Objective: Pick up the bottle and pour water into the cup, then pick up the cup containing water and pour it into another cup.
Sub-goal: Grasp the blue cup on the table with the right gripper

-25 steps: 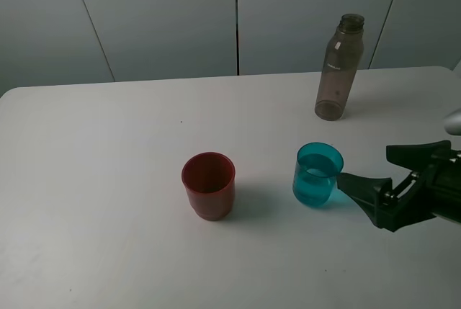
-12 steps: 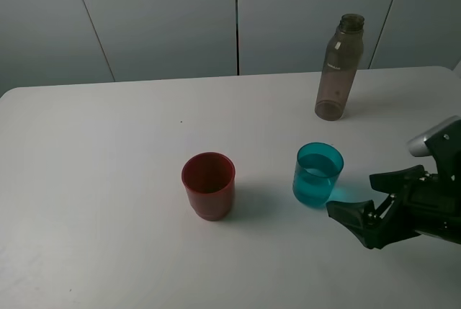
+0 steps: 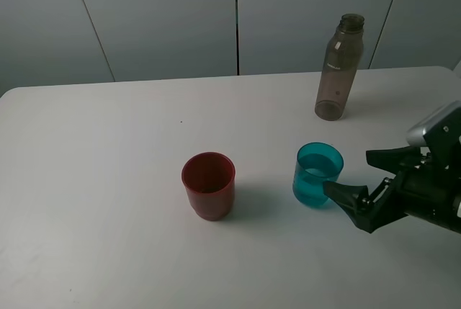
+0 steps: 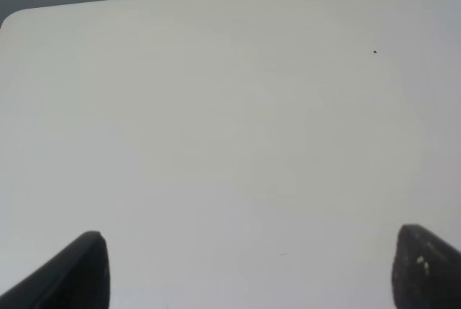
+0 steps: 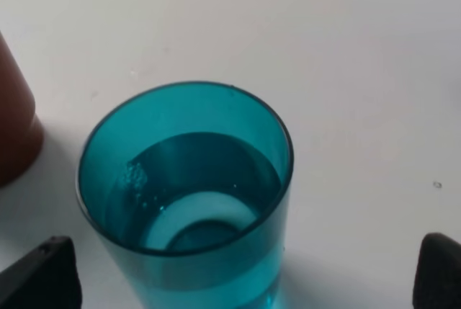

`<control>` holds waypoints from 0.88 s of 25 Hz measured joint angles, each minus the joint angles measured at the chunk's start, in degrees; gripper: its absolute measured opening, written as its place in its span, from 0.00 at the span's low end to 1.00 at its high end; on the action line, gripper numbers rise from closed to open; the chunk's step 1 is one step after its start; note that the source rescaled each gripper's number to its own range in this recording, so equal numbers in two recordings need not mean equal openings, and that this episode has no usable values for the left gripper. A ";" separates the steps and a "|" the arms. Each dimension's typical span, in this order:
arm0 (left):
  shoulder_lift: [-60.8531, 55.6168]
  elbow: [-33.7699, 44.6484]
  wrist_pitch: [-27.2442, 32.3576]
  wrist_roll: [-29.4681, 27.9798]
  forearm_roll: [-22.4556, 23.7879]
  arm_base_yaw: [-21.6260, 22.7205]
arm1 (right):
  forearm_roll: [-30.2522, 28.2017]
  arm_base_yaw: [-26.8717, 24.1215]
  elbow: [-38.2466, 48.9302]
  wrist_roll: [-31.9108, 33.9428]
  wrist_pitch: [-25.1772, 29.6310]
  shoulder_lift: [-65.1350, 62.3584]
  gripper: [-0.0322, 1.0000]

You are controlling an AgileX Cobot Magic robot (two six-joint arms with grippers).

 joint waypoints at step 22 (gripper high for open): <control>0.00 0.00 0.00 0.00 0.00 0.00 | -5.86 0.00 -7.79 -13.41 -7.20 20.22 1.00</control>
